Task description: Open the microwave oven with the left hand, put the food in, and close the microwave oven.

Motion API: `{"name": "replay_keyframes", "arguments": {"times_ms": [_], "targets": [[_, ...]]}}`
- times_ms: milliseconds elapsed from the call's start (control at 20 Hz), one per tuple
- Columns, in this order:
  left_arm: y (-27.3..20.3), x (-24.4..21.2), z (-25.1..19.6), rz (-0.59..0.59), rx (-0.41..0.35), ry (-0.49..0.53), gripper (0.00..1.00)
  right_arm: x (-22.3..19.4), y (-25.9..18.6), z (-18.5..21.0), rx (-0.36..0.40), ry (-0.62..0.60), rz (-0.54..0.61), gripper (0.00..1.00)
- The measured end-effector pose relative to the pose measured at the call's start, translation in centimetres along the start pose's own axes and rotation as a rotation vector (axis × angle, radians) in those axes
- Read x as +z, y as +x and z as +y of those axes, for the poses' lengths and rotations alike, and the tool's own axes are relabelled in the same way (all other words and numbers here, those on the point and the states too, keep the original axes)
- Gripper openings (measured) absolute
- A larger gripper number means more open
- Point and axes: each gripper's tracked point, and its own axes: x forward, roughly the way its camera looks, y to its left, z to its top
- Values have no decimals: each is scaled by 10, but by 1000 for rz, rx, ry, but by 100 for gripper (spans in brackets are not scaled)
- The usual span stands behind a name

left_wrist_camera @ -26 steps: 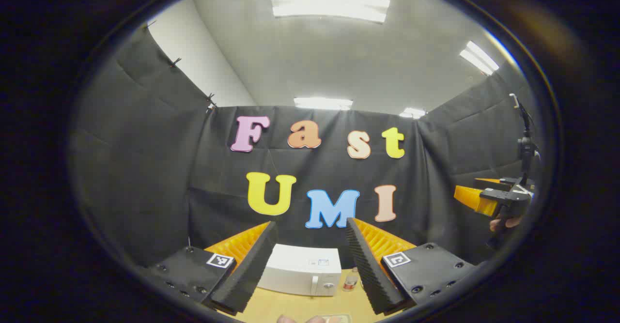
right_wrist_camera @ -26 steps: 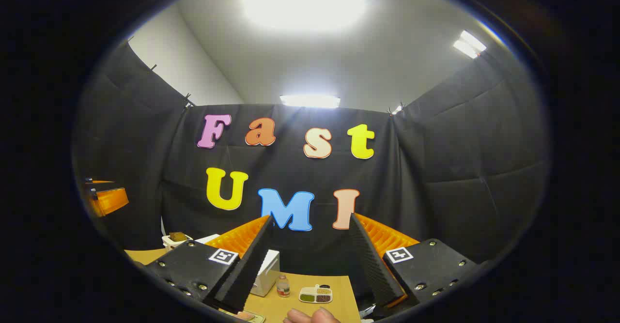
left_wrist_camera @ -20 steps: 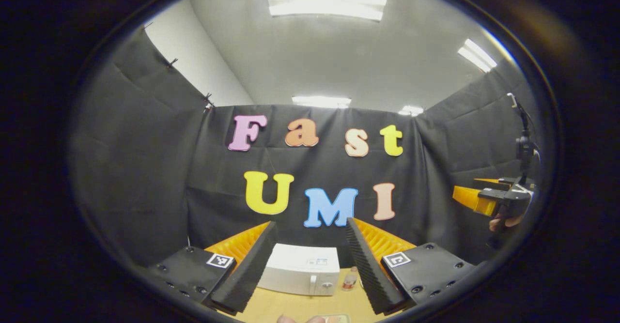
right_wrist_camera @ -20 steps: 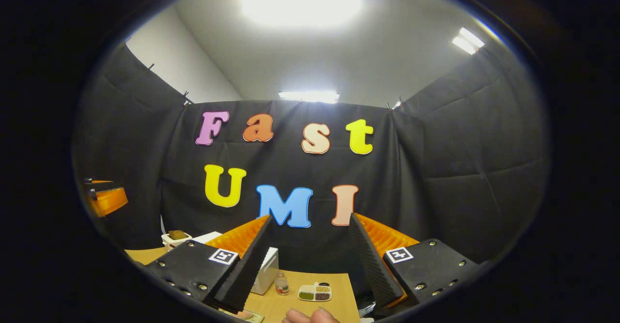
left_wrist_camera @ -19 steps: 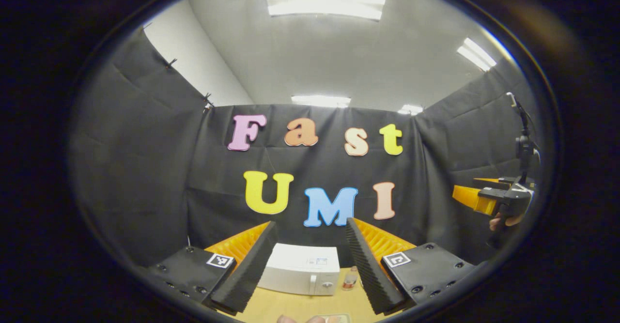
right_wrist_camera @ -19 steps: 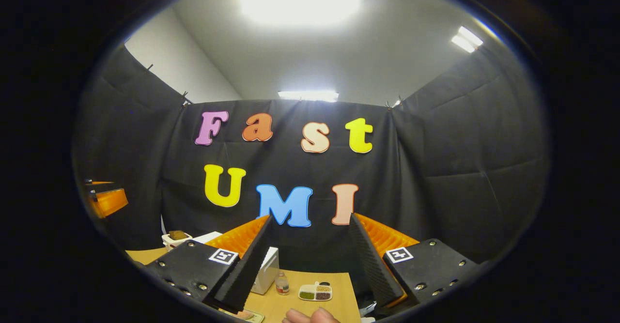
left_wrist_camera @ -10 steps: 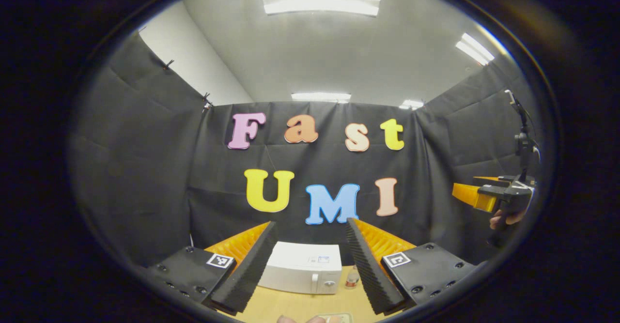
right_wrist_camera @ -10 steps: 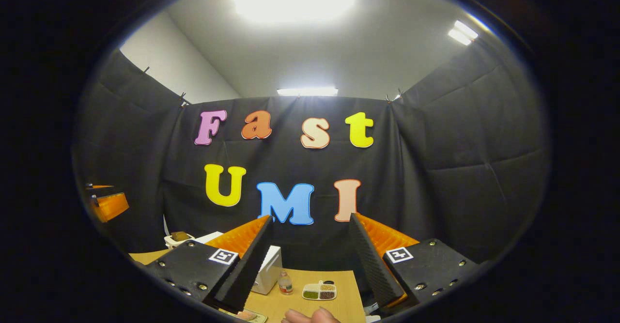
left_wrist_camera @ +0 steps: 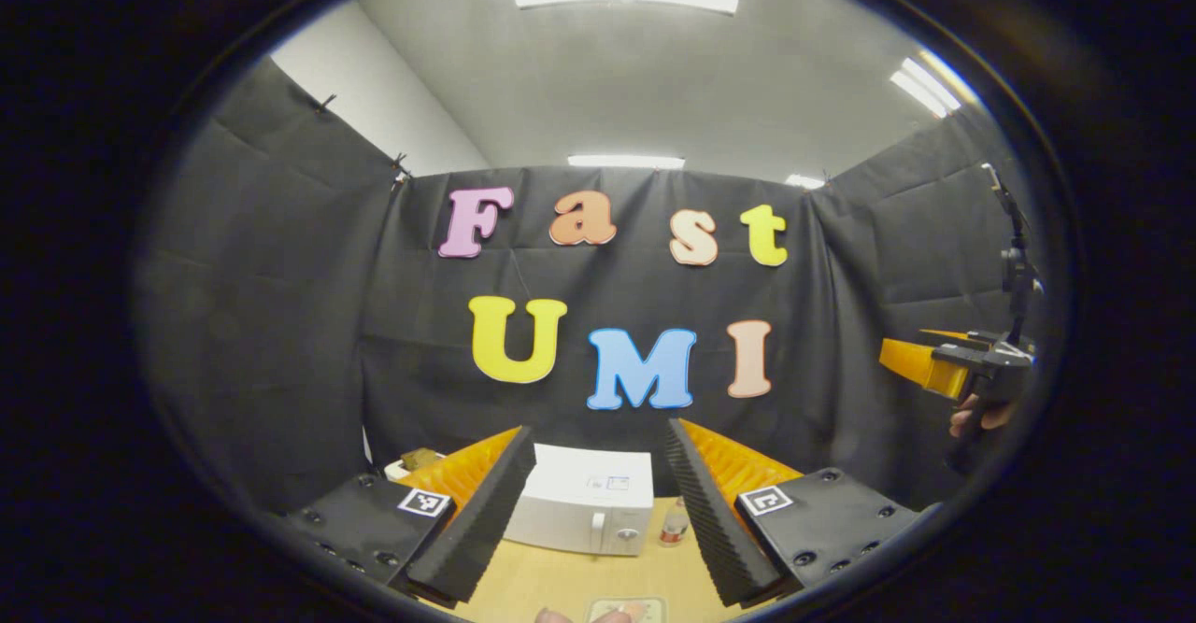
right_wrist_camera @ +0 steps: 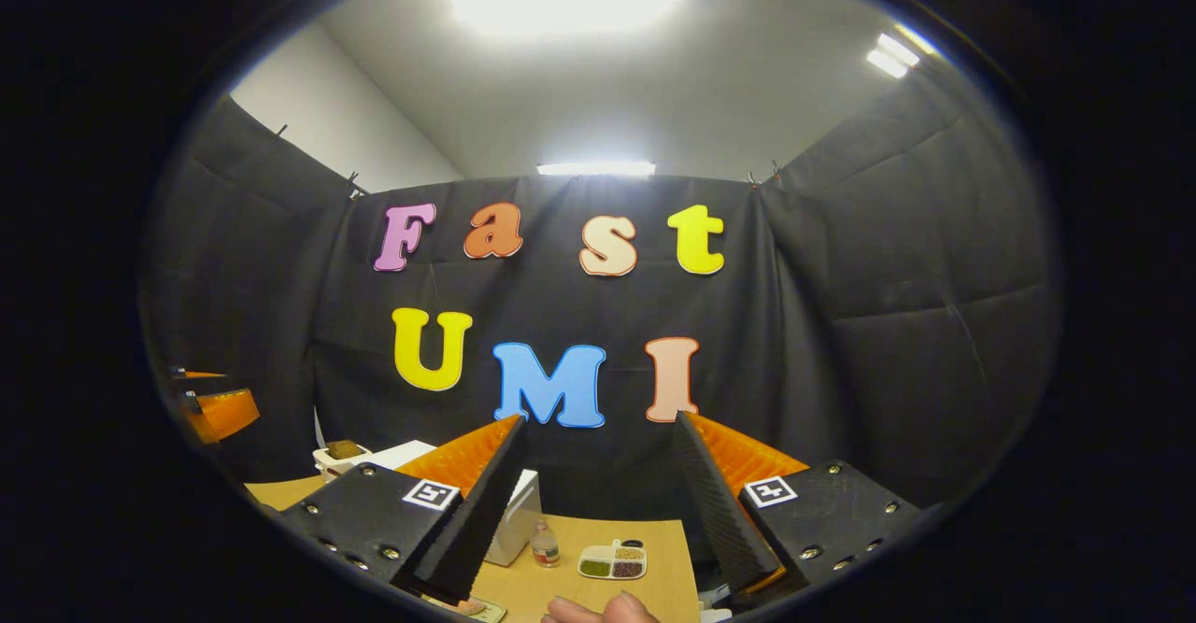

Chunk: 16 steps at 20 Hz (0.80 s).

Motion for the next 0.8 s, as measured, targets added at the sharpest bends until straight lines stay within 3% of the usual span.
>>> {"name": "replay_keyframes", "arguments": {"times_ms": [150, 400, 500, 800], "targets": [[20, -33, -4, 59, -10, 8, 94, -18, 6, 6, 9, 8, 46, 95], [80, -122, 21, 231, -67, -6, 99, -41, 24, 21, -100, -27, 123, 95], [99, -149, 34, 264, -95, -9, 94, -43, 30, 33, -136, -43, 139, 95], [158, -247, 37, 375, -215, -15, 94, -80, 30, 52, -271, -81, 278, 95]]}}
